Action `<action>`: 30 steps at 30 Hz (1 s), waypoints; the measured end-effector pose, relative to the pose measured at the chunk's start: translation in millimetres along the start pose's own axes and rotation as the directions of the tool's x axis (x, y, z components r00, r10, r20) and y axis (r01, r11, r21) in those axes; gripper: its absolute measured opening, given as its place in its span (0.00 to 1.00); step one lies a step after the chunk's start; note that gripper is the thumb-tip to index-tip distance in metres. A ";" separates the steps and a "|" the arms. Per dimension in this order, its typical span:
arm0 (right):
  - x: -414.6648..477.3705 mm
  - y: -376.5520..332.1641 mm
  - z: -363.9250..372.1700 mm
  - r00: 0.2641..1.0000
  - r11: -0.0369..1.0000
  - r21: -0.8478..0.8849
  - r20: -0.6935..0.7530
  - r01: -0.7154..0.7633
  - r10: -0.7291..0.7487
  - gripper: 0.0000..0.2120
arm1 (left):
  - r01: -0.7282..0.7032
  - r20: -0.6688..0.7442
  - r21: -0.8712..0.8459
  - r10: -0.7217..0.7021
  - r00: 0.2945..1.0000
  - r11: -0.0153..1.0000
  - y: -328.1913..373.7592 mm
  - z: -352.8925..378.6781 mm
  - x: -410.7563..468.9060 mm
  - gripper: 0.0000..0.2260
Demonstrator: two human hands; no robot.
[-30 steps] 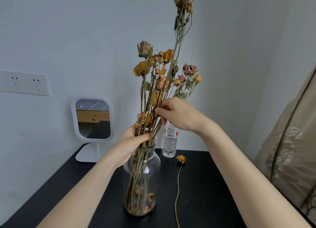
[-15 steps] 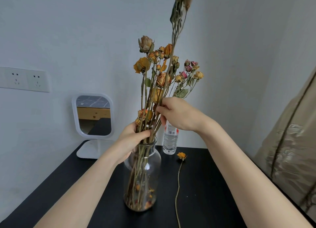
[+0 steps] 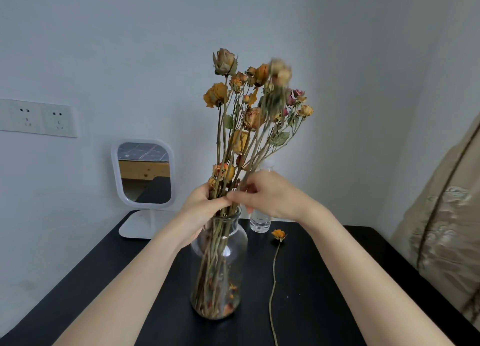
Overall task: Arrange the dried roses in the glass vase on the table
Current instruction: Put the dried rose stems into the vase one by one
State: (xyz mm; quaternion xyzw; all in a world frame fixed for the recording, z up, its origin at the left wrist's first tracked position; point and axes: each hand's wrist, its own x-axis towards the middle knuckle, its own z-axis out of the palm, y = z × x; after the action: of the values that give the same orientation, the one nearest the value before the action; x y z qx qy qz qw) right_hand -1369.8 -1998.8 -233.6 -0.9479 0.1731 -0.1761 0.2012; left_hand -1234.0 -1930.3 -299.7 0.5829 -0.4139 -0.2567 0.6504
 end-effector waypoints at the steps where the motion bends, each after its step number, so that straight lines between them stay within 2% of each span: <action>1: 0.4 -1.1 -2.7 0.998 0.997 0.074 -0.067 0.000 0.005 0.16 | 0.011 -0.009 0.004 -0.011 1.000 1.000 0.1 0.0 -0.3 0.08; 4: 2.3 -5.0 -10.8 0.966 0.968 0.250 -0.256 0.022 0.045 0.12 | 0.036 -0.018 0.023 -0.036 0.999 0.999 2.3 0.3 -2.1 0.08; 6: 1.9 -5.9 -10.3 0.953 0.947 0.321 -0.293 0.026 0.073 0.11 | 0.040 -0.020 0.023 -0.040 0.999 0.999 3.2 0.6 -2.8 0.08; 11: -1.8 -2.3 -1.3 0.955 0.927 0.374 -0.261 -0.039 0.145 0.11 | 0.052 -0.022 0.027 -0.052 0.998 0.998 6.2 1.6 -4.8 0.09; 15: -7.4 0.9 0.1 0.961 0.898 0.441 -0.243 -0.011 0.131 0.08 | 0.052 -0.019 0.039 -0.051 0.999 0.998 8.7 1.4 -8.6 0.11; 19: -23.1 10.8 4.0 0.968 0.874 0.486 -0.228 0.022 0.102 0.10 | 0.005 0.008 -0.008 -0.005 1.000 1.000 6.8 -1.6 -21.1 0.21; 22: -36.8 24.5 8.9 0.959 0.878 0.478 -0.243 -0.010 0.143 0.12 | -0.046 -0.003 -0.011 0.046 0.999 0.999 -0.4 -3.2 -35.2 0.29; 24: -44.7 36.8 15.7 0.953 0.874 0.483 -0.233 -0.061 0.195 0.11 | -0.069 -0.017 0.098 0.071 0.997 0.993 -7.9 0.8 -46.1 0.30; 26: -51.9 51.7 27.2 0.944 0.875 0.454 -0.183 -0.166 0.275 0.10 | -0.066 -0.066 0.205 0.081 0.995 0.977 -16.5 6.4 -53.2 0.36; 28: -58.3 69.1 43.5 0.924 0.875 0.369 -0.095 -0.313 0.371 0.10 | -0.066 -0.137 0.278 0.107 0.985 0.958 -24.4 11.7 -55.0 0.41; 30: -62.6 85.8 62.6 0.884 0.855 0.245 0.015 -0.456 0.467 0.12 | -0.074 -0.205 0.346 0.152 0.967 0.935 -28.6 15.9 -53.9 0.39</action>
State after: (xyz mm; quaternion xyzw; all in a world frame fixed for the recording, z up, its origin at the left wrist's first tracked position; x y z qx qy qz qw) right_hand -1421.6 -2027.4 -341.8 -0.8428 0.3770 -0.1636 0.3477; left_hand -1271.5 -1900.4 -340.7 0.6859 -0.4070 -0.0759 0.5984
